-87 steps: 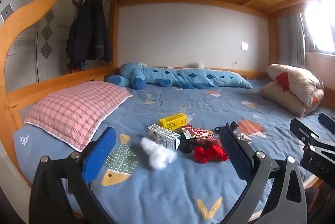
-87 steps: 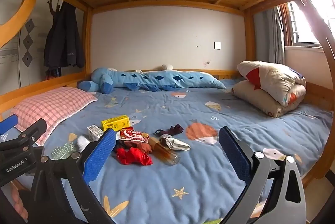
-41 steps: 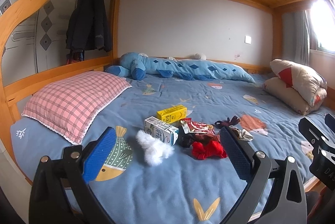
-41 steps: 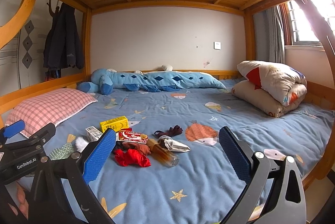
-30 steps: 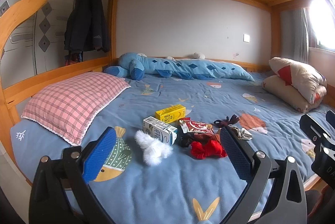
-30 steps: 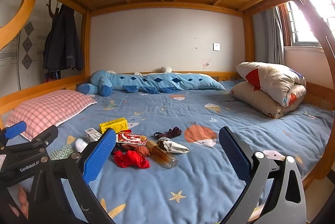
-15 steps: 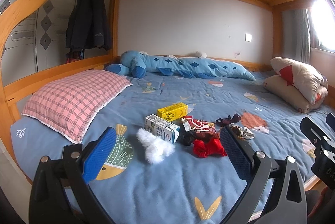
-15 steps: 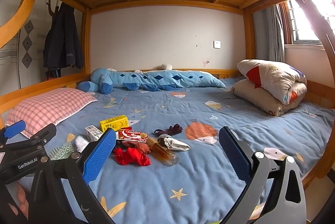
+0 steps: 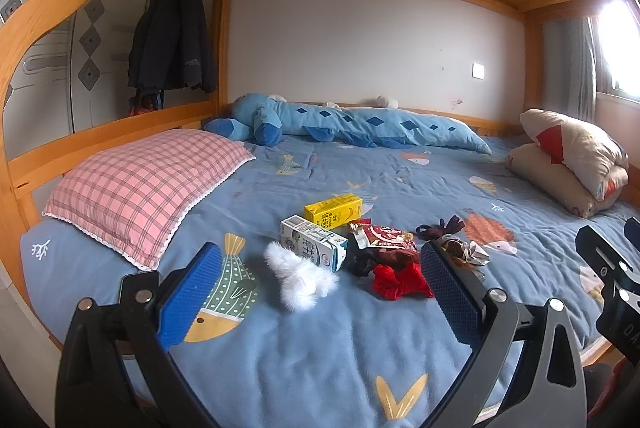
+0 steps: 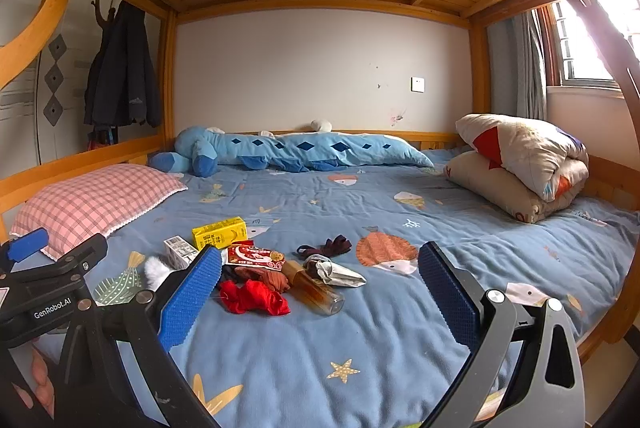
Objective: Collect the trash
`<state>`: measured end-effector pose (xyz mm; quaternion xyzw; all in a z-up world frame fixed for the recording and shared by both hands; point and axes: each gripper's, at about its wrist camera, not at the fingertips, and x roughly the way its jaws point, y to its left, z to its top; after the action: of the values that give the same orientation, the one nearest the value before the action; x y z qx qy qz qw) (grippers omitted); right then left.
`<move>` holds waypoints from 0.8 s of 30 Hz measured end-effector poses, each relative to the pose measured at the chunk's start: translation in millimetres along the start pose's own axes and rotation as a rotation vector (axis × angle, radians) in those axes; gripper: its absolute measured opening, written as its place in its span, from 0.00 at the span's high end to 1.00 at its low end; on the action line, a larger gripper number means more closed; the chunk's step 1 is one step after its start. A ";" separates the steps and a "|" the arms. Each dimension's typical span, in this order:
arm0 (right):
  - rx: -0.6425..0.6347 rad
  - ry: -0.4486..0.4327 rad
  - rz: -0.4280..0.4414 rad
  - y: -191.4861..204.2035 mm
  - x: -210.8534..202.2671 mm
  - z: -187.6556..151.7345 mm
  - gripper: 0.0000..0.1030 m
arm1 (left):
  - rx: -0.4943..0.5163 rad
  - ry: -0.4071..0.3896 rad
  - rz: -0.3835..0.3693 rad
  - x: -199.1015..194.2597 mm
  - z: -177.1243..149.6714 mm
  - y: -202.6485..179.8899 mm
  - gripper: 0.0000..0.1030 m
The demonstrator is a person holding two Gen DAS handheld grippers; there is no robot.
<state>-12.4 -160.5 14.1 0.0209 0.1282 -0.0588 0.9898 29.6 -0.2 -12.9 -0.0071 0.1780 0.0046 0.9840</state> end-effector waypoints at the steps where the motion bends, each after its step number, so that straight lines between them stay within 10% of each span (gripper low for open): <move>1: 0.001 0.002 0.001 0.0 0.3 -0.1 0.08 | -0.001 0.002 0.000 1.0 -0.4 0.3 0.04; 24: -0.024 0.098 0.057 14.3 44.0 -18.8 0.08 | -0.023 0.133 0.043 52.3 -13.1 13.3 0.04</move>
<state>26.9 -150.1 -15.0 0.0153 0.1765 -0.0277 0.9838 73.9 13.2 -43.7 -0.0147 0.2430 0.0274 0.9695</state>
